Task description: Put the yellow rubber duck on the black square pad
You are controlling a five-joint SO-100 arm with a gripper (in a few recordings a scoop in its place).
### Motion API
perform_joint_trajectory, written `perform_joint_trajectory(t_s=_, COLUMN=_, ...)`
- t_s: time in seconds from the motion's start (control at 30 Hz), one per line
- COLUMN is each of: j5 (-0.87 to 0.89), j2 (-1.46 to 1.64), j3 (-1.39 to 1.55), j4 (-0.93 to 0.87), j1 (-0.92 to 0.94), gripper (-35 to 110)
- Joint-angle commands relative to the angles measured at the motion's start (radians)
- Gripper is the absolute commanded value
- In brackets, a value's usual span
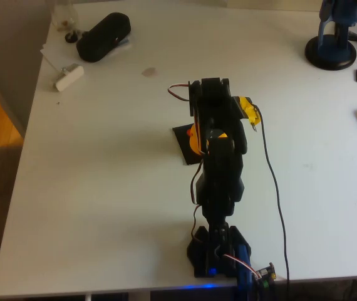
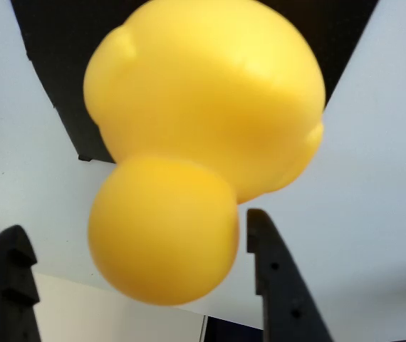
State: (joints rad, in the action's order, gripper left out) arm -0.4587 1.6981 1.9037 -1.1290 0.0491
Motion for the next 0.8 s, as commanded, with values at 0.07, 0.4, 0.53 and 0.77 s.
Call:
perform_joint_trajectory(t_s=0.07, j5=-0.011, j2=0.051, j3=0.012, j4=-0.006, j1=-0.006, gripper=35)
perform_joint_trajectory(t_s=0.4, j5=-0.011, j2=0.505, j3=0.126, j4=-0.178, j1=-0.008, gripper=35)
perform_joint_trajectory(t_s=0.53, j5=-0.011, j2=0.675, j3=0.207, j4=-0.230, j1=-0.008, gripper=35)
perform_joint_trajectory(t_s=0.77, j5=-0.009, j2=0.844, j3=0.417, j4=-0.176, j1=-0.006, gripper=34)
